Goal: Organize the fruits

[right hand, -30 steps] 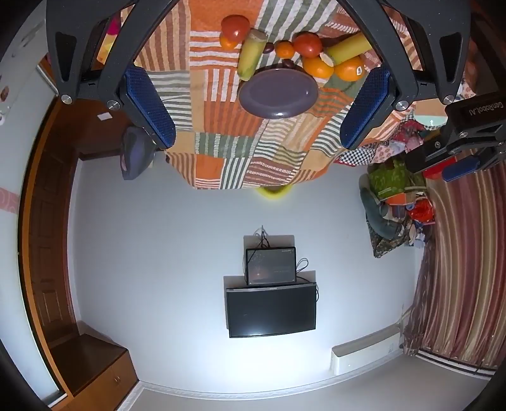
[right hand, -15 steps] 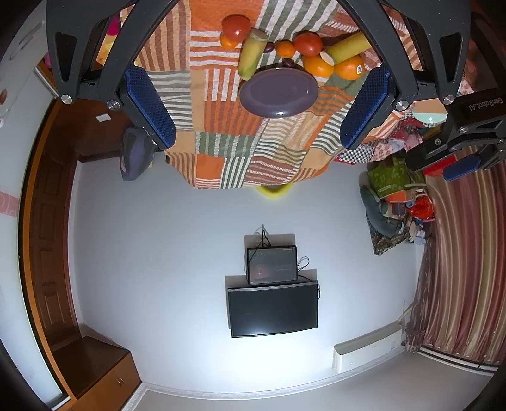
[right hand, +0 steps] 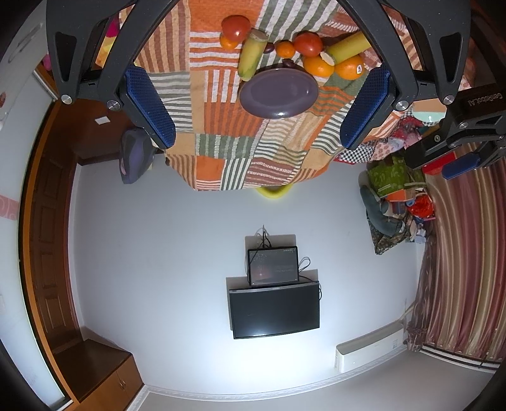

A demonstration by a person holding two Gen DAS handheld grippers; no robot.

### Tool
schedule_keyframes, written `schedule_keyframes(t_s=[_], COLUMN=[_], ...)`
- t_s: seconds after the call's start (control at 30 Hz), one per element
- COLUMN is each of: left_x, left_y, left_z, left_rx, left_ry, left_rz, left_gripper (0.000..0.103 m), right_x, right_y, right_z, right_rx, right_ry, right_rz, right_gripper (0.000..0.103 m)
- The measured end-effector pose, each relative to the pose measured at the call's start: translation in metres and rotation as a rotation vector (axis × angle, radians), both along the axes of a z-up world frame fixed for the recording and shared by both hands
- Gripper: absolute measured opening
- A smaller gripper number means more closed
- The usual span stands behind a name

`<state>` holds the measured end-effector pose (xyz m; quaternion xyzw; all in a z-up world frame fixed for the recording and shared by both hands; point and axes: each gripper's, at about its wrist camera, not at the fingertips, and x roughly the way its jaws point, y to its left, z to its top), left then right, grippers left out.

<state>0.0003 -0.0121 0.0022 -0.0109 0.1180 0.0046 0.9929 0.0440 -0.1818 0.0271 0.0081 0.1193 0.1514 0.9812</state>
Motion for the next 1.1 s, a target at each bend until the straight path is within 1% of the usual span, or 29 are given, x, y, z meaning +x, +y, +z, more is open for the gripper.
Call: schedule_keyframes(t_s=[1.1], left_x=[-0.0002], left_y=[0.0061], left_z=[0.0038], left_rx=[-0.026], left_ry=[0.003], left_rz=[-0.021], left_gripper=[0.103], right_x=[-0.0017], right_y=[0.0033], right_z=[0.0017], right_rx=[-0.001], right_ry=[-0.002], right_rz=[0.013], right_gripper=[0.103])
